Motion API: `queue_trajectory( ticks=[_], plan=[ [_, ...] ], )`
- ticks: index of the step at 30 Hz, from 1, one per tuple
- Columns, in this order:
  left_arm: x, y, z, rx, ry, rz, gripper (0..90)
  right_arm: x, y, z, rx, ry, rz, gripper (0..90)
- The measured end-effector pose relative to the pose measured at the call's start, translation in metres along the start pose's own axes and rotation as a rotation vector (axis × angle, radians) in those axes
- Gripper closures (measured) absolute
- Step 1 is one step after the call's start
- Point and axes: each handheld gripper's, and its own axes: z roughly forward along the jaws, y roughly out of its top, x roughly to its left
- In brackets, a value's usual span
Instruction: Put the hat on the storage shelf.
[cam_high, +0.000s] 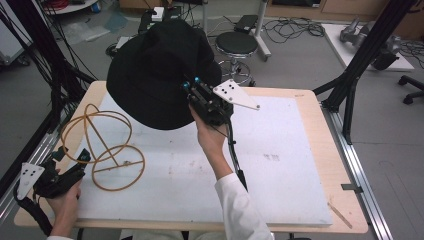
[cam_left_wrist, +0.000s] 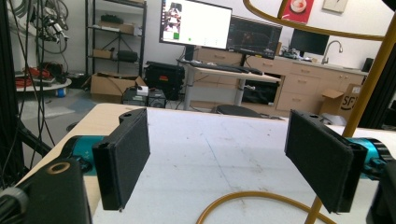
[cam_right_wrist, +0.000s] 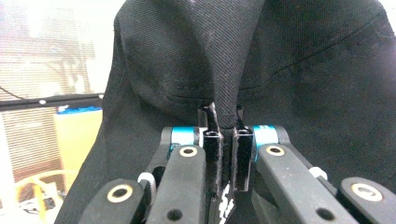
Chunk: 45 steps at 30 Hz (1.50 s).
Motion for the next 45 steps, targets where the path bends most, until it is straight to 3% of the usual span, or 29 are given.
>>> queue_trajectory(
  ticks=[10,28,32,45],
  plan=[
    [0.0,0.0,0.0,-0.002,0.0,0.002,22.4,0.024,0.006,0.007,-0.008,0.086,0.005,86.9],
    [0.0,0.001,-0.001,-0.004,-0.002,0.001,22.4,0.071,-0.002,0.027,0.049,0.231,-0.033,86.9],
    [0.001,0.001,-0.001,-0.004,0.0,0.0,22.4,0.087,-0.007,0.035,0.082,0.261,-0.049,86.9],
    [0.001,0.001,-0.002,-0.01,0.007,-0.005,22.4,0.111,-0.032,0.05,0.219,0.326,-0.067,86.8]
  ],
)
